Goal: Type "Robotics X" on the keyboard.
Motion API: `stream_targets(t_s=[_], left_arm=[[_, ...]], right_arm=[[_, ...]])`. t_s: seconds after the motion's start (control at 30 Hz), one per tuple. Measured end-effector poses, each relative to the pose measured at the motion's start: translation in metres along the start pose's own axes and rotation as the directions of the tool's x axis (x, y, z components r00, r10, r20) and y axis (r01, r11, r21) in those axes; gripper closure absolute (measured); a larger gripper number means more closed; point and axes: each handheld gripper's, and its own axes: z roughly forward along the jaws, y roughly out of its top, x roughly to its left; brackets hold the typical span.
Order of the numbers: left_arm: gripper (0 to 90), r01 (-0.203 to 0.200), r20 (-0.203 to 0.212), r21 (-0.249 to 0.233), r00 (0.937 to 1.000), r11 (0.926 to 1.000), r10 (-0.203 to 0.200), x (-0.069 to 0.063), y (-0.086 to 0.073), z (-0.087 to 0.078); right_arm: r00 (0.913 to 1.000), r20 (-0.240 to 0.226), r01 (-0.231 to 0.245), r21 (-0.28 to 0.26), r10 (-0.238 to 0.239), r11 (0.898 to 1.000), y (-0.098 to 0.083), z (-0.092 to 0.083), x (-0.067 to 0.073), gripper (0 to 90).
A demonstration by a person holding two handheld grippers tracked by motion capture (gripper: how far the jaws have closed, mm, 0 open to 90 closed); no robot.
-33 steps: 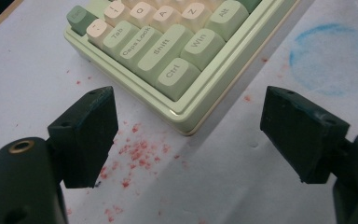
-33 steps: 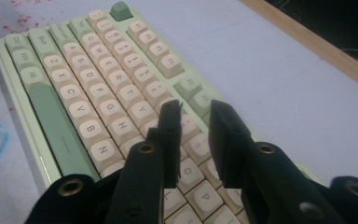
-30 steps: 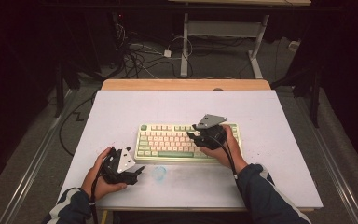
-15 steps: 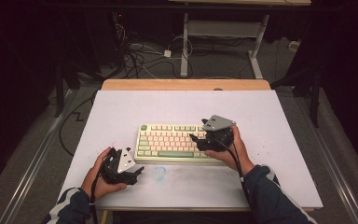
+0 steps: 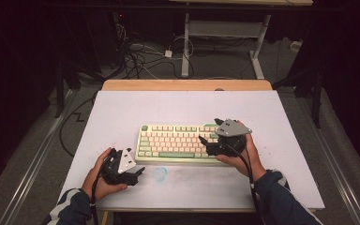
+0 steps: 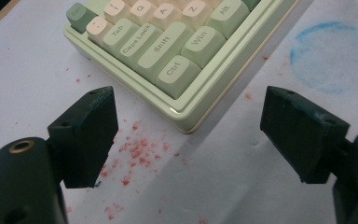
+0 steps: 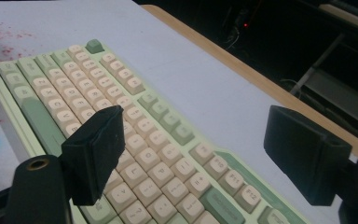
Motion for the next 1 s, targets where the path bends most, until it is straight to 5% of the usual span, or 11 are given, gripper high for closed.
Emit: stream_targets(t_s=[0.77, 1.0], left_arm=[[23.2, 0.002, -0.022, -0.024, 0.9998, 0.9997, -0.002, 0.000, 0.004, -0.001], [29.4, 0.022, -0.013, -0.065, 0.9997, 0.9977, -0.022, 0.001, 0.011, -0.007]], right_arm=[[0.9970, 0.077, 0.006, -0.015, -0.005, 1.000, -0.043, -0.050, -0.011, 22.6], [0.9938, 0.110, 0.014, -0.018, -0.012, 1.000, -0.058, -0.064, -0.013, 22.8]])
